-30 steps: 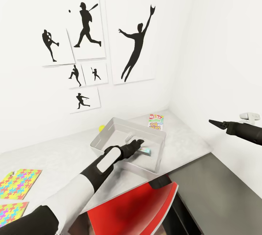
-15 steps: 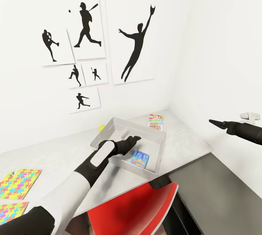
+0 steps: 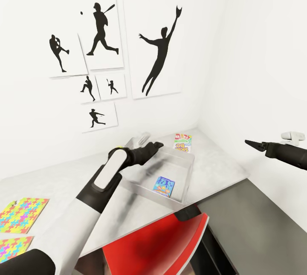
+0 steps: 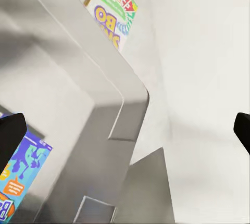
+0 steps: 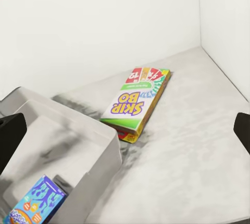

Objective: Put all the toys in the child's room - the three board games (two on the bed and one on the table), the two jigsaw puzzles on the table, and the tennis ball on the table - inside the toy box on the table in the child's room.

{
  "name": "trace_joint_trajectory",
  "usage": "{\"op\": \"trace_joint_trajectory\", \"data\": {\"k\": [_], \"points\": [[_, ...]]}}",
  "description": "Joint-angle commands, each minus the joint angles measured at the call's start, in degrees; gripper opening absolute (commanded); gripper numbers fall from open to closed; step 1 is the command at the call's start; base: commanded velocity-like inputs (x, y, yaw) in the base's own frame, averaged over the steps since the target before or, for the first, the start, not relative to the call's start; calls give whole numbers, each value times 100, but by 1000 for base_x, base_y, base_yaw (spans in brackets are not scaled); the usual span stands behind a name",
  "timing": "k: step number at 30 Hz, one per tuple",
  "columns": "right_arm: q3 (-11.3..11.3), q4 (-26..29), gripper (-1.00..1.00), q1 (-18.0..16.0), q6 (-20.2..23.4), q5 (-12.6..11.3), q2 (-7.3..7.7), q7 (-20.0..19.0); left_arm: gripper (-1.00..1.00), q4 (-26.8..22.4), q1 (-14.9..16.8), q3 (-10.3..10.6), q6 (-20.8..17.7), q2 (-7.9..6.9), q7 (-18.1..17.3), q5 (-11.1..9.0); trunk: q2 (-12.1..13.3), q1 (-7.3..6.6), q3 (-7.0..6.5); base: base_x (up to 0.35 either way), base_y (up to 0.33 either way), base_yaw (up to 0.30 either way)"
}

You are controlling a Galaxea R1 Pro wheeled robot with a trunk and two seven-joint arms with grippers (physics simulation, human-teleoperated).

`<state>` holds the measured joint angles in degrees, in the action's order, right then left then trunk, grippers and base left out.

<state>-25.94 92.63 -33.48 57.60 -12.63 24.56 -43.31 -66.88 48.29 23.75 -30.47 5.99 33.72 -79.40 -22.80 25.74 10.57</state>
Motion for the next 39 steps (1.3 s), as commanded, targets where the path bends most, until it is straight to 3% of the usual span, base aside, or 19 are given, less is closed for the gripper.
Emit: {"op": "trace_joint_trajectory", "data": {"k": [1, 4, 10, 15, 19, 22, 27, 39], "points": [[-3, 1, 100, -5, 14, 7, 2, -27, 100, -131, 25, 3, -6, 0, 27, -21, -12, 4, 12, 0, 0, 0], [0, 1, 100, -6, 3, 6, 4, -28, 100, -264, 83, 6, -30, -6, 38, 37, -12, 4, 12, 0, 0, 0], [-8, 1, 100, -27, 38, 6, 4, -28, 100, -258, 679, -36, -794, -151, 455, 59, -12, 4, 12, 0, 0, 0], [-52, 1, 100, -30, 58, 6, 5, -28, 100, -215, 849, -650, -1042, -166, 568, 31, -12, 4, 19, 0, 0, -46], [-90, 1, 100, -28, 65, 6, 3, -28, 100, -216, 880, -808, -1086, -132, 738, 52, -12, 4, 37, 0, 0, -171], [-100, 1, 100, -28, 66, 6, 4, -28, 100, -256, 887, -830, -1099, -109, 1028, 13, -12, 4, 44, 0, 0, -94], [-103, 1, 100, -20, 59, 6, 1, -28, 100, -283, 855, -868, -1099, -112, 1169, -23, -12, 4, 48, 0, 0, -29], [-189, 1, 100, -10, 60, 6, -4, -33, 100, -304, 843, -866, -1084, -87, 1199, -32, -12, 4, 45, 19, 31, -43]]}}
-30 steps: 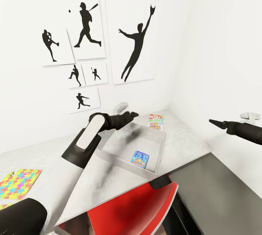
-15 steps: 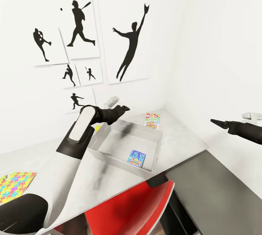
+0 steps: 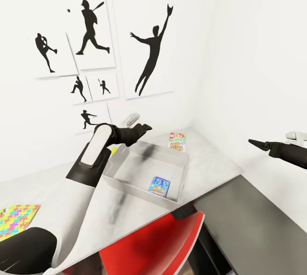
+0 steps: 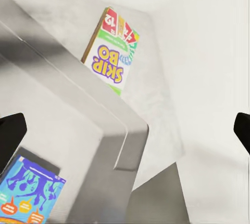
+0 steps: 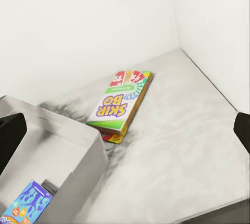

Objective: Put all the toys in the child's room - the three board games (two on the bed and one on the table), the two jigsaw puzzles on the table, and the tennis ball on the table - inside the toy box on the table in the child's room.

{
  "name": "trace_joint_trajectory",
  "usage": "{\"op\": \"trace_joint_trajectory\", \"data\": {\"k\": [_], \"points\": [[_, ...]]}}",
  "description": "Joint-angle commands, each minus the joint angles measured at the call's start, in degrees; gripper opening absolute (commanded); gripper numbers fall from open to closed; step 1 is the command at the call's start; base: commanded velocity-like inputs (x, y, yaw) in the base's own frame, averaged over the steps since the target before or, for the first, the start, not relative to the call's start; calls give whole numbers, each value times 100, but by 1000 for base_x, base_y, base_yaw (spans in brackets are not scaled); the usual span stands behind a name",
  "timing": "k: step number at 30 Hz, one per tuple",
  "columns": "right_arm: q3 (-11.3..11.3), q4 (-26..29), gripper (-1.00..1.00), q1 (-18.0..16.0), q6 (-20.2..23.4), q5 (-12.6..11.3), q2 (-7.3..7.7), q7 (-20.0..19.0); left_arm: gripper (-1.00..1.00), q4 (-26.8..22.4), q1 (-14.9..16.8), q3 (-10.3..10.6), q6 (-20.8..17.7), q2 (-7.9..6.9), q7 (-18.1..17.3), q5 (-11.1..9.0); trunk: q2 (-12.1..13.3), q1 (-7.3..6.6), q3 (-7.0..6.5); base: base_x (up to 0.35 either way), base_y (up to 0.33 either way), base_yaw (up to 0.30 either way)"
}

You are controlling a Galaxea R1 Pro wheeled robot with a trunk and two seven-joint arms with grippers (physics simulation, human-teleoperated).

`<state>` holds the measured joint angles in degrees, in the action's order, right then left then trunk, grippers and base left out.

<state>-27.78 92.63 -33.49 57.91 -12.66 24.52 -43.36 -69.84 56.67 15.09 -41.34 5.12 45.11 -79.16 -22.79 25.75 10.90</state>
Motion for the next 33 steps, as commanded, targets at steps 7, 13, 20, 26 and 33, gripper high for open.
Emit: {"op": "trace_joint_trajectory", "data": {"k": [7, 13, 20, 26, 33], "points": [[-8, 0, 100, -8, 36, 3, -2, -28, 100, -425, -156, -225, -7, -82, 639, -102, -12, 4, 12, 0, 1, -283], [-9, 0, 100, -8, 36, 2, 0, -28, 100, -450, -197, -421, -17, -79, 678, -125, -12, 4, 12, 0, 0, -289], [-9, 0, 100, -8, 36, 1, 0, -30, 100, -438, -128, -443, -110, -74, 688, -130, -12, 4, 12, 0, 0, -290], [-9, 0, 100, -8, 36, 1, 0, -31, 100, 388, 532, -656, -607, -70, 762, -112, -12, 4, 12, 0, 0, -290], [-9, 0, 100, -8, 36, 1, 0, -173, 100, 1938, 1530, -800, -1421, -109, 935, -94, -12, 4, 12, 0, 0, -291]]}}
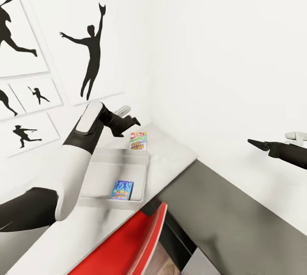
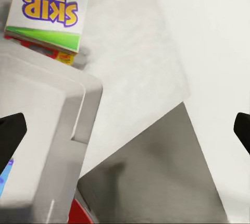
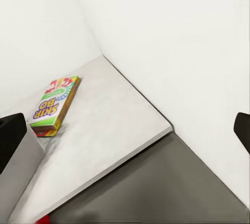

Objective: Put all the toys in the child's room - the three board games (two on the bed and one on the table), the two jigsaw puzzles on the table, and the tennis ball on the table - inside the toy box on the table in the child's room.

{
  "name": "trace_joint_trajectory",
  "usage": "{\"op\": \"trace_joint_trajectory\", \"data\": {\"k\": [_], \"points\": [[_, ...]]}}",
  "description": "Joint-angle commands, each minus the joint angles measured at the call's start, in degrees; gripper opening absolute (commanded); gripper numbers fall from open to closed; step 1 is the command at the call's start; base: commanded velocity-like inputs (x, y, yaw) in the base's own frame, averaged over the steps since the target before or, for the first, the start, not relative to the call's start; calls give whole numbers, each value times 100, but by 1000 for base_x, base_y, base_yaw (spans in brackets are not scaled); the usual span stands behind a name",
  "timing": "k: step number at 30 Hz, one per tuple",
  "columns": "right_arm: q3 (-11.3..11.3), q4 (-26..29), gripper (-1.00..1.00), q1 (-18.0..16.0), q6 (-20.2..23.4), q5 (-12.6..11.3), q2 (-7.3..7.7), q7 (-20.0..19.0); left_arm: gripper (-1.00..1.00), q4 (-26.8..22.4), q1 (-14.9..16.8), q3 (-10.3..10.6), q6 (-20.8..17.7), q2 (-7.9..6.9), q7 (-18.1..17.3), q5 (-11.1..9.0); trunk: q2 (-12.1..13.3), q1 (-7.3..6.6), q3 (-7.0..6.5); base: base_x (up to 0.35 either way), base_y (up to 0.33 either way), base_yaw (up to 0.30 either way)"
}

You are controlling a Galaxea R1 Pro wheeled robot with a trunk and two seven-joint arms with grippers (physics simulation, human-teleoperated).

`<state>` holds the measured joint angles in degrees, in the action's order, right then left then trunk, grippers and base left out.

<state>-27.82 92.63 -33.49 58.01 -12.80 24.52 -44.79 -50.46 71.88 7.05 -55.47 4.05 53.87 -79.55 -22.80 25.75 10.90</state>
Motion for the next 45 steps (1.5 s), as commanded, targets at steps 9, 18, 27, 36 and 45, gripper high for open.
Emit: {"op": "trace_joint_trajectory", "data": {"k": [9, 18, 27, 36, 45], "points": [[12, 0, 100, -1, 26, 20, -20, -135, 100, 983, 460, -30, -410, -476, 376, -63, -12, 3, 12, 20, 19, -279], [4, 0, 100, 34, -1, 22, -28, -186, 100, 970, 440, -2, -399, -536, 379, -74, -12, 3, 12, 243, 207, -45], [-4, 0, 100, 27, 25, 23, -26, -212, 100, 976, 433, -10, -394, -529, 371, -84, -12, 3, 12, 39, 24, -246], [-5, 0, 100, 25, 26, 23, -19, -213, 100, 975, 432, -10, -394, -529, 370, -87, -12, 3, 12, 1, 1, -293], [-5, 0, 100, 25, 26, 23, -9, -214, 100, 971, 321, -26, -402, -543, 379, -96, -12, 3, 12, 0, 0, -294]]}}
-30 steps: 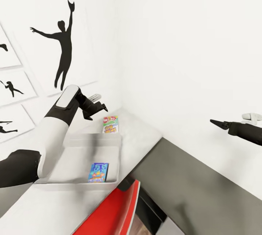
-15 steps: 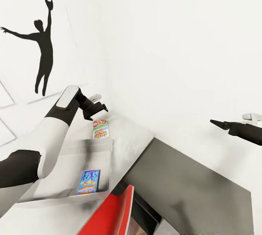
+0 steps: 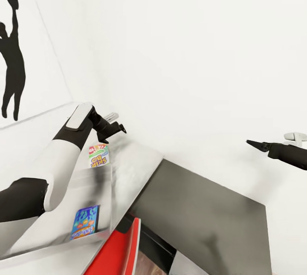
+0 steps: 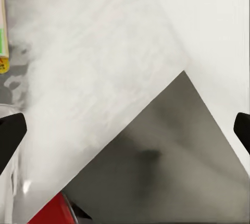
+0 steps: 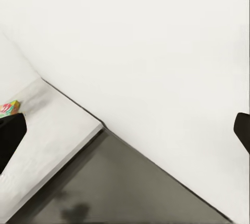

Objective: Put all the toys in the child's room - the three board games (two on the bed and one on the table), the two jigsaw puzzles on the table, and the tennis ball on the table - inside the toy box on the table in the child's room.

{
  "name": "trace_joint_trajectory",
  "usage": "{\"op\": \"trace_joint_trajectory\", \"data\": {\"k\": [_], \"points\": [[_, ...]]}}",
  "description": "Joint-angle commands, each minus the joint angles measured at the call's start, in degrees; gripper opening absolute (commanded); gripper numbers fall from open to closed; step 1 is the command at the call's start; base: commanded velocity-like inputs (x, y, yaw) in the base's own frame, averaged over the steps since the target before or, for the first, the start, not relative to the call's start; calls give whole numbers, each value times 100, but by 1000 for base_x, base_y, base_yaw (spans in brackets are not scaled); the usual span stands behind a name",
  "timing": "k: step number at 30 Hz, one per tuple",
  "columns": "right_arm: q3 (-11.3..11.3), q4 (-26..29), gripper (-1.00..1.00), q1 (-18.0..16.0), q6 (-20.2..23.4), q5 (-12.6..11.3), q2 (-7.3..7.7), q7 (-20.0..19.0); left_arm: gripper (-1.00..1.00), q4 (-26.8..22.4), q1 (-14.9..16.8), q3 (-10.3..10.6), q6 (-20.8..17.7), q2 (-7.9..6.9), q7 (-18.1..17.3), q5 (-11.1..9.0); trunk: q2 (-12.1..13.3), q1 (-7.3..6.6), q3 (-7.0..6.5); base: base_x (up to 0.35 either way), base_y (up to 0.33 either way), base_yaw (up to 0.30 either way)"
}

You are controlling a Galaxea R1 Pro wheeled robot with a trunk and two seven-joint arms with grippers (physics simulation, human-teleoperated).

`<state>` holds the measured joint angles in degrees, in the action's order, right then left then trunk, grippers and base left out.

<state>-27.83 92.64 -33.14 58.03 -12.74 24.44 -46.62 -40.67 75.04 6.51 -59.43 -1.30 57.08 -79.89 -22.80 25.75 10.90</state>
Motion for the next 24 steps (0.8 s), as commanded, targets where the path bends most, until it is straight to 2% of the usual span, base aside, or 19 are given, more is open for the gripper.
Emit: {"op": "trace_joint_trajectory", "data": {"k": [1, 12, 24], "points": [[-4, 0, 100, -9, 24, 17, -1, -31, 100, -7, 2, 27, -6, -9, 57, -62, -12, 4, 12, 0, 0, -294], [-4, 0, 100, -10, 24, 16, 0, -31, 100, -7, -7, 25, -1, -11, 57, -54, -12, 4, 12, 0, 0, -280], [13, 0, 100, 0, -21, 14, 4, -37, 100, -12, -64, 36, 3, -10, 53, -37, -12, 4, 12, 81, 53, -42]]}}
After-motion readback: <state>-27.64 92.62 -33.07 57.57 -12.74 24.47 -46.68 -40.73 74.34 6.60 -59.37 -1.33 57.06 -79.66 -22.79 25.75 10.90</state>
